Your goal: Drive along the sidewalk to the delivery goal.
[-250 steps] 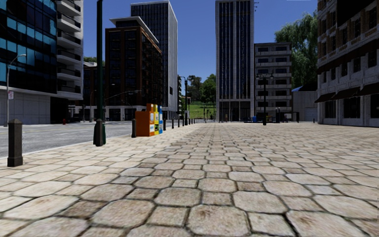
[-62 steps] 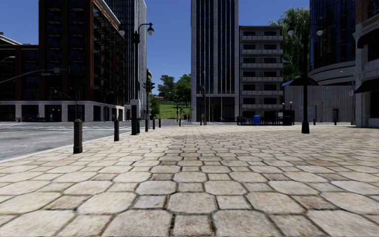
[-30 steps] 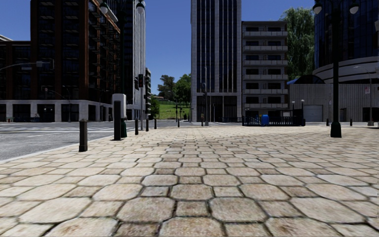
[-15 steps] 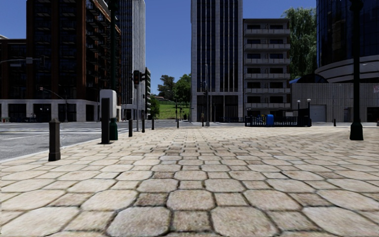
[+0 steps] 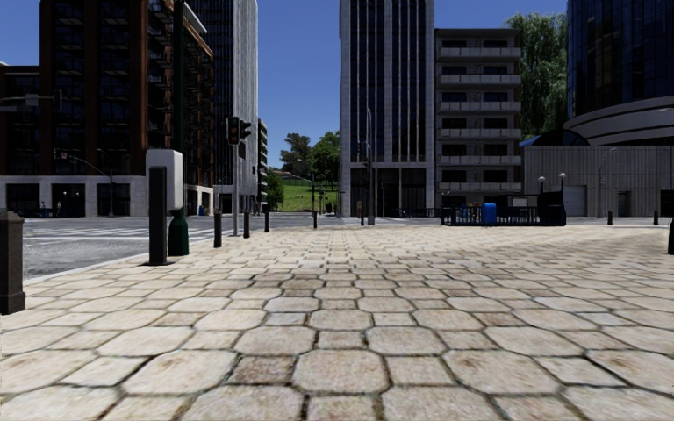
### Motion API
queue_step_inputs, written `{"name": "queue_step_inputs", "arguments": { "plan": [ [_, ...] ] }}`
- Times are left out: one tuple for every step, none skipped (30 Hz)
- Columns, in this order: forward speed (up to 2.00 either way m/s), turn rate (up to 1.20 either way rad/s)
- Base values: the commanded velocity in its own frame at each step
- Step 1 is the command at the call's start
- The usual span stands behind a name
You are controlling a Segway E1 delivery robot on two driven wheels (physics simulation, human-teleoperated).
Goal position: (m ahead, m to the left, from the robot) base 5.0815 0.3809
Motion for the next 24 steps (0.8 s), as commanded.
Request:
{"name": "queue_step_inputs", "arguments": {
  "plan": [
    [1.94, 0.0],
    [1.94, 0.0],
    [1.94, 0.0],
    [1.94, 0.0],
    [1.94, 0.0],
    [1.94, 0.0],
    [1.94, 0.0],
    [1.94, 0.0],
    [1.94, 0.0],
    [1.94, 0.0],
    [1.94, 0.0],
    [1.94, 0.0],
    [1.94, 0.0],
    [1.94, 0.0],
    [1.94, 0.0],
    [1.94, 0.0],
    [1.94, 0.0],
    [1.94, 0.0],
    [1.94, 0.0],
    [1.94, 0.0],
    [1.94, 0.0],
    [1.94, 0.0],
    [1.94, 0.0],
    [1.94, 0.0]
  ]
}}
